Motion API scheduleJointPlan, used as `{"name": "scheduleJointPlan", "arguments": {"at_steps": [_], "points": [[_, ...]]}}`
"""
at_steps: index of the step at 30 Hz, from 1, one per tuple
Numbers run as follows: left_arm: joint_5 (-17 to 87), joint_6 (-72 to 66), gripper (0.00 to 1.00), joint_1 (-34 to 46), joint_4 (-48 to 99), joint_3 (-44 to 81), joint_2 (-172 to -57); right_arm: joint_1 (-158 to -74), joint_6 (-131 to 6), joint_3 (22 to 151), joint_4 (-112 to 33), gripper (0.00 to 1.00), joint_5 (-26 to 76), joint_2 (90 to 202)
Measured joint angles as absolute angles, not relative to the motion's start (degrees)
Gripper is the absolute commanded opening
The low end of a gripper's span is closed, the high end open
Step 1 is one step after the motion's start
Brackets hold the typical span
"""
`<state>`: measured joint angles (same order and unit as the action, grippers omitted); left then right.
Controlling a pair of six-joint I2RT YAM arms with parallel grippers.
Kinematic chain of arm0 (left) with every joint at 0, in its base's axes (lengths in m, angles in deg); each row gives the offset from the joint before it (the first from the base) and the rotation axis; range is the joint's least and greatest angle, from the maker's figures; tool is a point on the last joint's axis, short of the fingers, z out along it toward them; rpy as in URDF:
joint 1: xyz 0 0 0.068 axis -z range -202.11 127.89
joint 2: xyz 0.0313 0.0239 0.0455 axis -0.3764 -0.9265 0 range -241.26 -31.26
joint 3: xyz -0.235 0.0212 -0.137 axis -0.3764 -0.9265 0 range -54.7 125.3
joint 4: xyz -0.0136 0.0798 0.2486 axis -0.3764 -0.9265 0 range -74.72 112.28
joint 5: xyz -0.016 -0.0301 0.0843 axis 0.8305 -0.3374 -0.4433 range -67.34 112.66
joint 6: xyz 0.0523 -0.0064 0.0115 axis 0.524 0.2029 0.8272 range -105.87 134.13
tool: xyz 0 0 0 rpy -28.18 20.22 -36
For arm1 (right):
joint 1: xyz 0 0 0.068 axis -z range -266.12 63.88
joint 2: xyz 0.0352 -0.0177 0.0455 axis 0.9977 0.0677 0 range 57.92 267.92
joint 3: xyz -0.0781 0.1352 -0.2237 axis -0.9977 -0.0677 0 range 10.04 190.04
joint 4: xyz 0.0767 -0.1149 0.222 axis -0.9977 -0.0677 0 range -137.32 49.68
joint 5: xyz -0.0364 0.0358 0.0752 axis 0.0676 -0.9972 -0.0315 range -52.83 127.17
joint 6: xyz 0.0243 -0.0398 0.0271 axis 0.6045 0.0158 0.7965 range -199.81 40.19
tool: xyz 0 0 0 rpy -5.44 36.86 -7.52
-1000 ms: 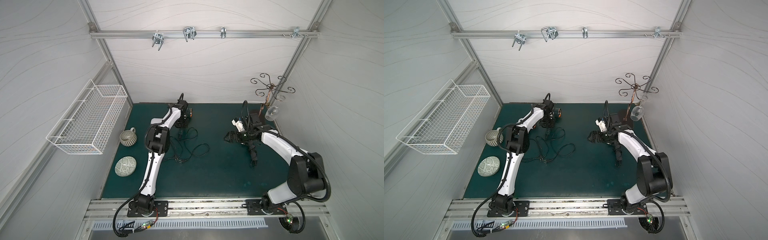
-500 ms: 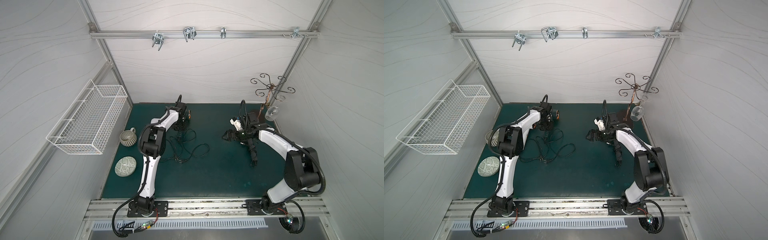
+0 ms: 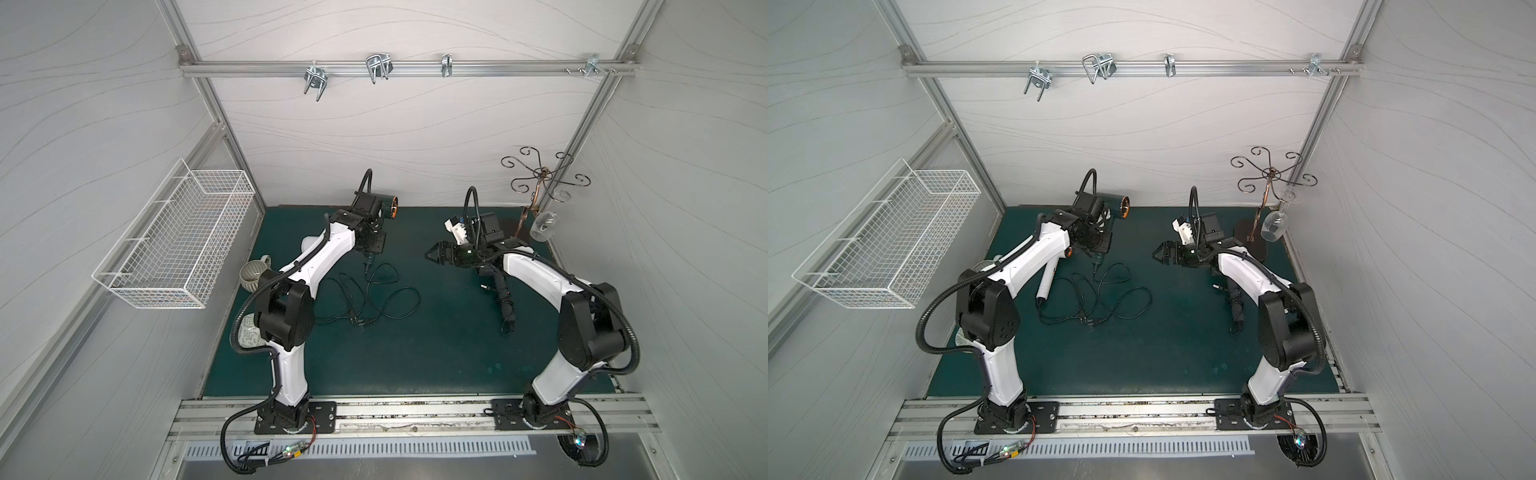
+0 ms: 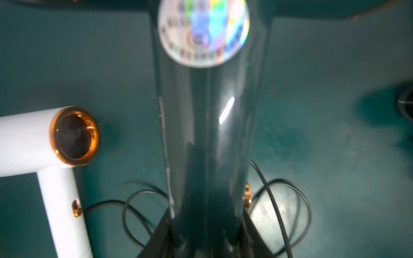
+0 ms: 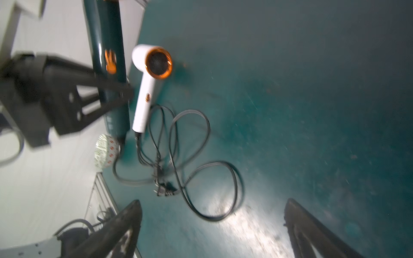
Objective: Wrap the cord around the hair dryer
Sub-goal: Pick up the hair dryer from the center of the board.
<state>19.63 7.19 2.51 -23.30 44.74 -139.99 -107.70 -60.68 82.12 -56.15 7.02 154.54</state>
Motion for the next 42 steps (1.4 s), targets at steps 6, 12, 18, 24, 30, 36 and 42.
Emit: {"name": "scheduleJointPlan", "arguments": {"at_steps": [6,12,18,24,30,36,42], "points": [[20.07,5.29,0.00,7.63,-22.34,41.68,-135.14,-109.04,-53.88,82.66,-46.97,0.99,6.03,154.63],[21.01,3.52,0.00,10.40,-20.55,38.88,-132.41,-110.50,-46.45,80.87,-35.15,0.96,4.66,154.63],[22.25,2.43,0.00,11.32,-18.32,38.55,-131.36,-111.64,-39.93,76.69,-24.46,0.88,3.45,154.63],[23.11,2.34,0.00,11.76,-15.92,37.74,-130.70,-113.58,-34.64,74.81,-14.89,0.80,2.43,156.83],[23.59,2.56,0.00,12.02,-15.26,36.34,-130.70,-114.59,-30.88,74.90,-6.91,0.72,1.20,160.59],[23.89,2.56,0.00,12.00,-14.91,36.32,-130.70,-115.03,-27.37,76.56,0.35,0.65,0.63,164.24],[24.13,2.38,0.00,11.89,-14.58,36.32,-130.70,-115.05,-24.85,78.14,5.38,0.58,0.07,166.67]]}}
